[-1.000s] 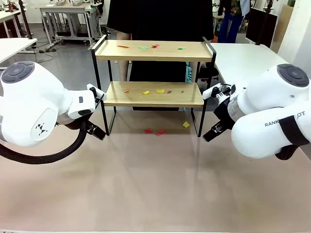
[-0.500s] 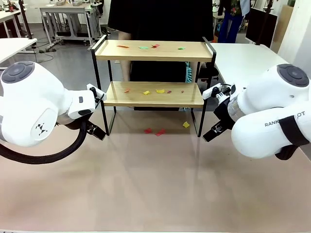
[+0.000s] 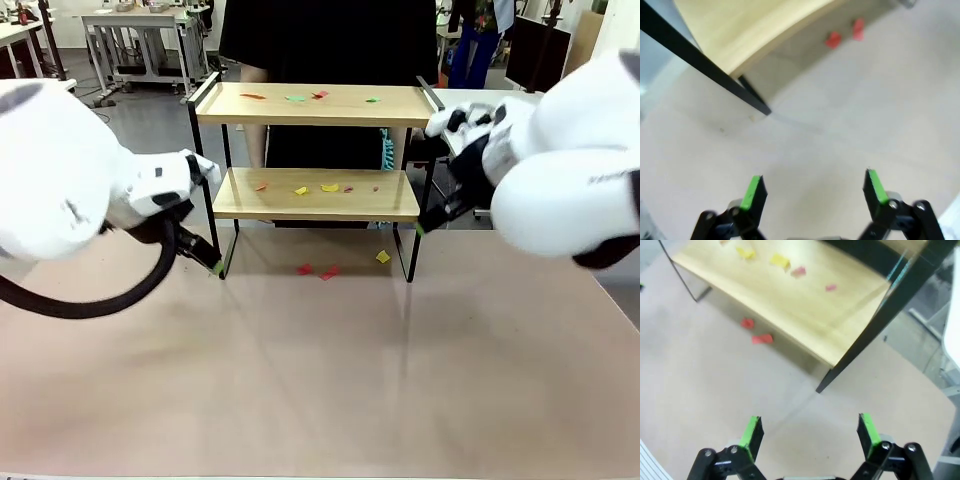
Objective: Clean the shelf.
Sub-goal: Pick up the Duster handed by the human.
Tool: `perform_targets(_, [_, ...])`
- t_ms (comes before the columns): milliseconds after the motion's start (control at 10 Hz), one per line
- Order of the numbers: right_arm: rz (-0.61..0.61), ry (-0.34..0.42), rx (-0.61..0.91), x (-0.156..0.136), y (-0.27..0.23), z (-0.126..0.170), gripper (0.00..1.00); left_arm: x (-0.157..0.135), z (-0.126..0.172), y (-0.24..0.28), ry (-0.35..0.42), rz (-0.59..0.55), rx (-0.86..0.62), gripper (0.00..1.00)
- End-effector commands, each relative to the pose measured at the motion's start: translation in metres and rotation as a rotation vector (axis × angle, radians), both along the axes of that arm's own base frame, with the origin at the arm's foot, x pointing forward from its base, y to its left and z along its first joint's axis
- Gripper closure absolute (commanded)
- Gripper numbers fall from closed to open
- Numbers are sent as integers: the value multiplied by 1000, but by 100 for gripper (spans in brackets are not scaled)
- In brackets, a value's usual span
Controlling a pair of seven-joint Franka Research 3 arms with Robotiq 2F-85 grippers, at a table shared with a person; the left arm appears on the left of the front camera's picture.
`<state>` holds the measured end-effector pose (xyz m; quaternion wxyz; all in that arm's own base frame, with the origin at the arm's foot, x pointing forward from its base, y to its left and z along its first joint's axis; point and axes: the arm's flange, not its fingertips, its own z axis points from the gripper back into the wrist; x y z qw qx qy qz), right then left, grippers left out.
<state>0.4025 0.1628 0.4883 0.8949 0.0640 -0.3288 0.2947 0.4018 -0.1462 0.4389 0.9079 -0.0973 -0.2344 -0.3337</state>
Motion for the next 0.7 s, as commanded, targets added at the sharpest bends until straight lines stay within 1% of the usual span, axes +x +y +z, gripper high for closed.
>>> perform_targets(0, [94,34,56,6,-46,34,0,8,46,45,54,-136,2,0])
perform_targets(200, [221,27,122,24,-98,54,0,19,83,82,76,-325,-58,0])
perform_targets(300, [316,21,131,36,-125,55,0,24,93,103,59,-454,-88,0])
perform_targets(400, [389,11,175,52,-159,54,0,37,98,128,22,-524,-121,0])
perform_targets(500, [454,-7,191,65,-188,47,0,51,93,151,-17,-609,-152,0])
perform_targets(600, [535,-56,196,75,-217,36,0,63,85,170,-60,-651,-195,0])
